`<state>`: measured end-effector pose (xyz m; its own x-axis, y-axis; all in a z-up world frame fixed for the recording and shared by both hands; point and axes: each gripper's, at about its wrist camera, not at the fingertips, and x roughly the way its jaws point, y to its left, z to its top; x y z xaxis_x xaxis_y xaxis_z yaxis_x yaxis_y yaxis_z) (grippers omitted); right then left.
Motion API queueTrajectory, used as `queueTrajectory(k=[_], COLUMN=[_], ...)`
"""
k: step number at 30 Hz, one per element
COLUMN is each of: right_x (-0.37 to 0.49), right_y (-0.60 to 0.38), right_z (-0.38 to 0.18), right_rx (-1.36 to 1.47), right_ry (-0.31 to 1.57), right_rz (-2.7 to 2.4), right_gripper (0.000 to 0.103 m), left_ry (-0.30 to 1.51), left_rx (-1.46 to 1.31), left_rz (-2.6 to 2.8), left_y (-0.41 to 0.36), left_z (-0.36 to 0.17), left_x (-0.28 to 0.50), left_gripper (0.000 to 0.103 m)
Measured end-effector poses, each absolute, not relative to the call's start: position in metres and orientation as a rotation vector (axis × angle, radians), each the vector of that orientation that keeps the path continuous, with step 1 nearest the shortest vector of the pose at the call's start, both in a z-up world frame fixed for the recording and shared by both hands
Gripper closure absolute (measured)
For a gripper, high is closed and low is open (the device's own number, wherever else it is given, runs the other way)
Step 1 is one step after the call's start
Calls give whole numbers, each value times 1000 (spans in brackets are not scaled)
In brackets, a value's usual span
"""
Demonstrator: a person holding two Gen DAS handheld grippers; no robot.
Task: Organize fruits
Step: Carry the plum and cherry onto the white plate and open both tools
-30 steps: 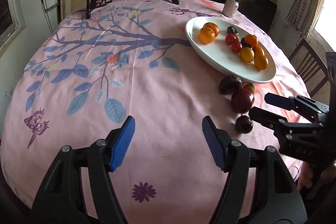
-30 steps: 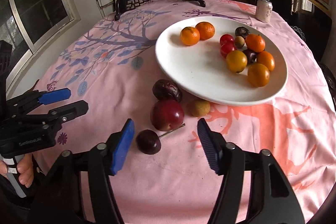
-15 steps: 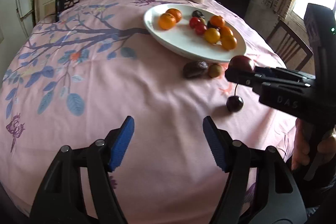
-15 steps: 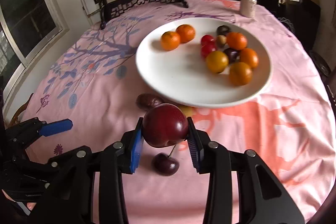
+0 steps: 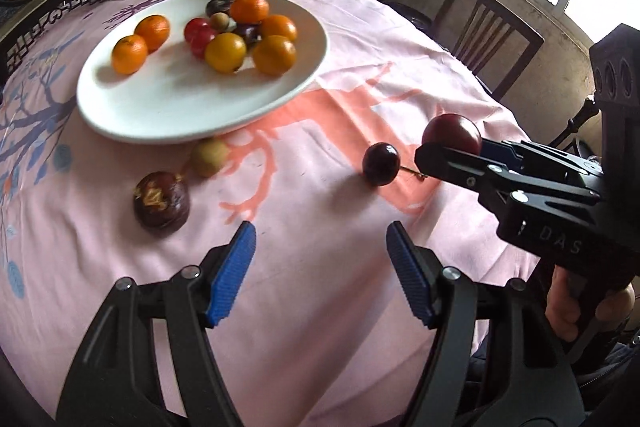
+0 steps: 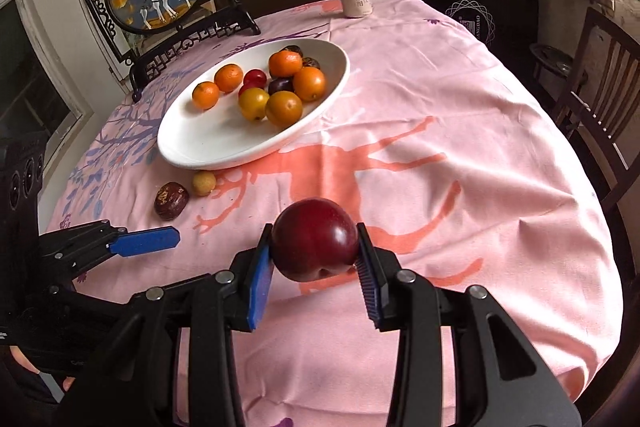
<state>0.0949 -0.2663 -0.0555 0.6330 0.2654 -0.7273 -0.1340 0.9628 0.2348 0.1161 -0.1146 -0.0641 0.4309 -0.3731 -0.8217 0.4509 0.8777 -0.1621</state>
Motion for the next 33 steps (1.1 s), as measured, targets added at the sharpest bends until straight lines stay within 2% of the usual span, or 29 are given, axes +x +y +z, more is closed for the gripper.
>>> queueTrajectory(k=[10,11,13,14,15,25,33], right_x=[87,86,83,82,82,81,85], right_y=[-308,-311,-316,-317,-319,-299,-253], right_z=[-62,-61,-58,-58,-57,-50,-42], right_rx=[219,221,224,226,227,185,116], right_ry=[840,833,822,818,817,818,838], right_rz=[199,192,181,179,177,198,251], right_gripper=[63,63,64,64,64,63,64], left_ry=[999,993,982,982,984,924,904], left_rx=[208,208,188,171,151,68,-36], left_rz=[-521,-517,-514,-522,-528,-506,-448], left_y=[-183,-185,-185,-184,-183,-149,-83], left_z=[-83,-83,-82,-81,-81,-58,-46], left_x=[147,149,153,155,156,132,118], left_gripper=[35,39,59,73,76,76,76])
